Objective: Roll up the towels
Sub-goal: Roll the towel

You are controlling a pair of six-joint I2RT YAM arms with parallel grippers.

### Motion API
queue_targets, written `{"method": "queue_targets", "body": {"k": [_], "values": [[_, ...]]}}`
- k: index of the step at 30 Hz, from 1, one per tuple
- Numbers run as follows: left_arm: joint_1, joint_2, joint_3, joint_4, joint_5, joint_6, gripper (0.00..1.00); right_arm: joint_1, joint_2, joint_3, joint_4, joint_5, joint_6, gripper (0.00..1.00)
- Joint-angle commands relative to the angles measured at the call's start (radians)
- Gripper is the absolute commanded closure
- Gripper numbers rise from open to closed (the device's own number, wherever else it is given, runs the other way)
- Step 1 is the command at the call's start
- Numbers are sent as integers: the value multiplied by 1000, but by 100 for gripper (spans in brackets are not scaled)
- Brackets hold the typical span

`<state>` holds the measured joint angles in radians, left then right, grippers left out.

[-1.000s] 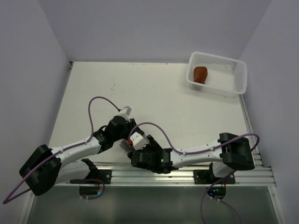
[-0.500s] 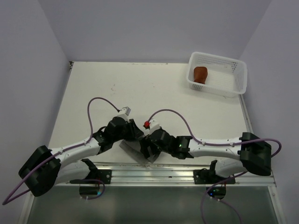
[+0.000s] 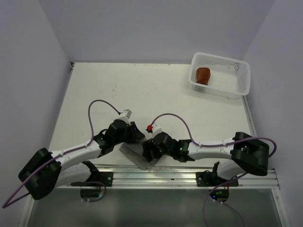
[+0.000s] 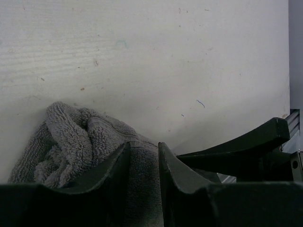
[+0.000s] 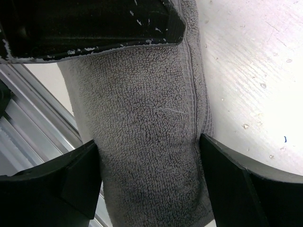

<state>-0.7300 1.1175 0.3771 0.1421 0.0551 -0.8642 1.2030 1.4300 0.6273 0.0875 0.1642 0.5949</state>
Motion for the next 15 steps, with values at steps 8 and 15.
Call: {"method": "queue_targets", "body": {"k": [8, 15], "values": [[-5, -10, -46, -73, -24, -6, 66, -2, -8, 11, -61, -28, -26, 9], [-5, -7, -50, -65, -21, -9, 67, -20, -85, 66, -147, -28, -47, 3]]}}
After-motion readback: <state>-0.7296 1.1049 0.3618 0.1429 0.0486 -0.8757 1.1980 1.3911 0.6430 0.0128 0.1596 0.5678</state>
